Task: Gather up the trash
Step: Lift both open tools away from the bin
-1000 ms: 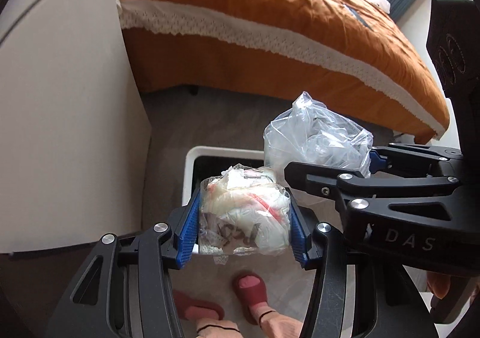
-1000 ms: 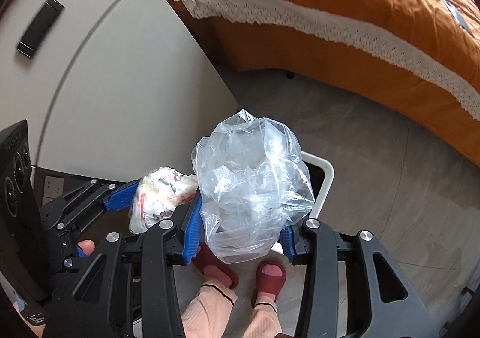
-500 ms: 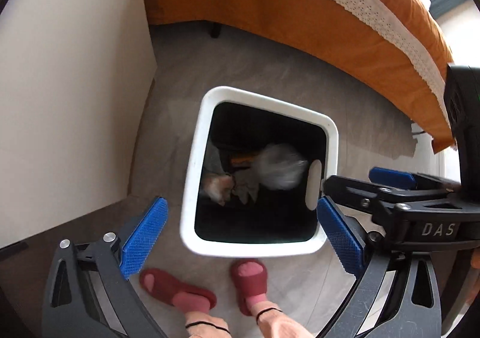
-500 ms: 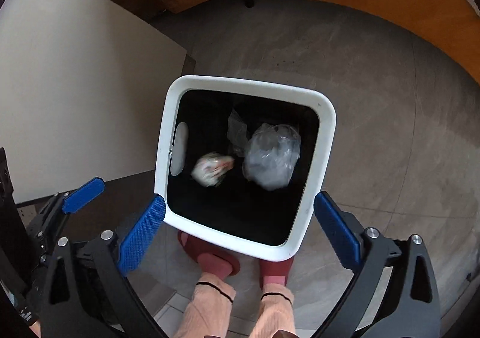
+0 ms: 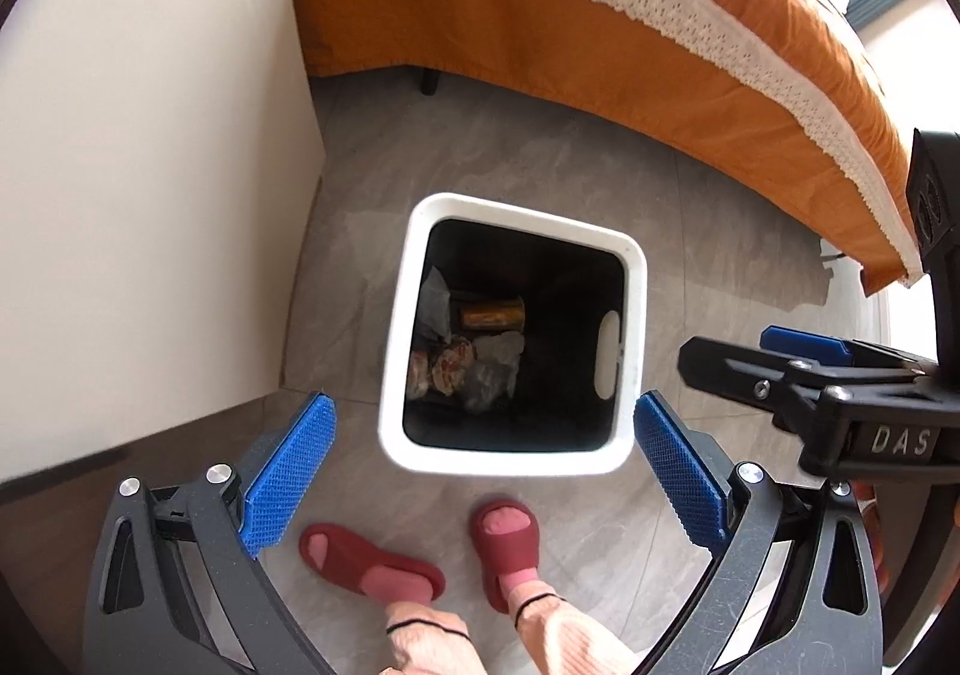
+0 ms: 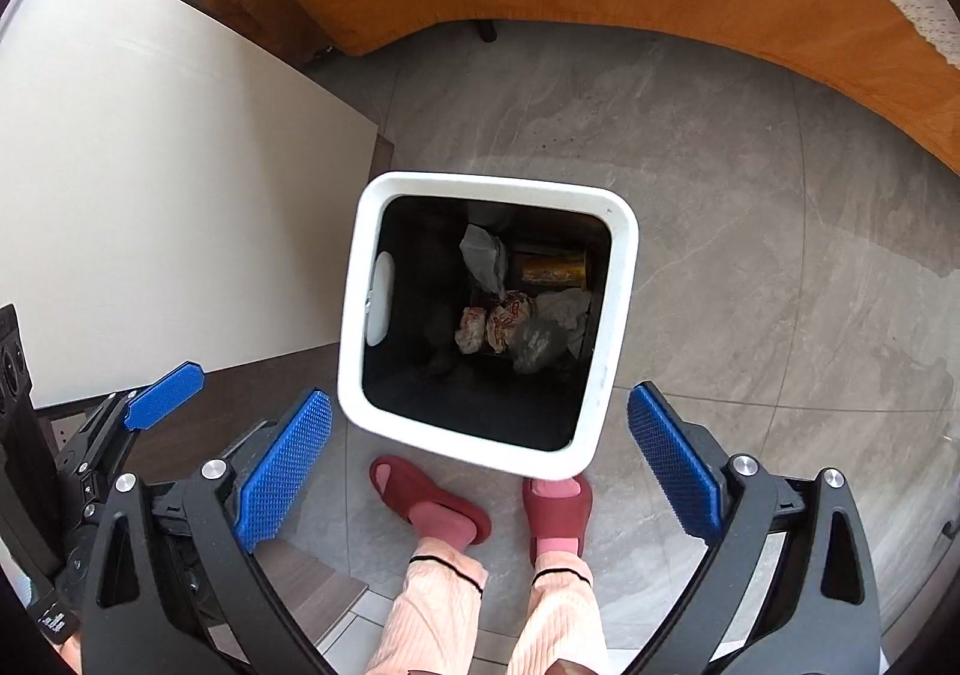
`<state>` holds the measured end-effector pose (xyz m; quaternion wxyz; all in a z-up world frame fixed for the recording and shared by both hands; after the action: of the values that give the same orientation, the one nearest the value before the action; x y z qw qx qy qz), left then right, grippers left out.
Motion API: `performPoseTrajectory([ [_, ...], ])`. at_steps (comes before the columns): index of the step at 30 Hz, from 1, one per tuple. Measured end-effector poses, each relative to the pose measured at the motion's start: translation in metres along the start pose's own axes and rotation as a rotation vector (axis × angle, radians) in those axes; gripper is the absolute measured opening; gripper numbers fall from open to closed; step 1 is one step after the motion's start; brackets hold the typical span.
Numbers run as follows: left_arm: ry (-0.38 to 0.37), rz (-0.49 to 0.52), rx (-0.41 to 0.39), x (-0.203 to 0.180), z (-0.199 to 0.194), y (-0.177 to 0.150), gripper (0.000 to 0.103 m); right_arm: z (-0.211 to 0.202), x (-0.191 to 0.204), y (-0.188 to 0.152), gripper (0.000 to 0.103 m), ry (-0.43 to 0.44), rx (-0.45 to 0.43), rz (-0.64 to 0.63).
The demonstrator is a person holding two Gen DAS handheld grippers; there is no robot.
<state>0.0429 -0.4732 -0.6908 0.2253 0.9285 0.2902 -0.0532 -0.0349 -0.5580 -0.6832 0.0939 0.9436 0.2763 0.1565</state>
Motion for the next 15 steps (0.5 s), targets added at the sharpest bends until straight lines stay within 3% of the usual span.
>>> performPoseTrajectory([
  [6,0.035,-0.005,-0.072,-0.009,-0.078,0.013,0.098,-0.065,0.002,0.001,0.099,0.027,-0.043,0.043],
  [15,0.021,-0.082,-0.225,-0.049,-0.223,0.033,0.098,-0.203,0.039,0.022,0.099,0.139,-0.212,0.028],
])
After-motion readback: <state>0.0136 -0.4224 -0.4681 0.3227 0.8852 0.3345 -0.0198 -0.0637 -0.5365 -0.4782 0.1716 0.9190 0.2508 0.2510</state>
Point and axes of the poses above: each gripper's, at about its wrist camera, not at the fingertips, and z roughly the way its jaws point, x to its left, y to its top, the point moved 10 cm from there along z, roughly the way its jaws point, and after that the axes turned 14 degrees about -x, right-handed, at the moved point
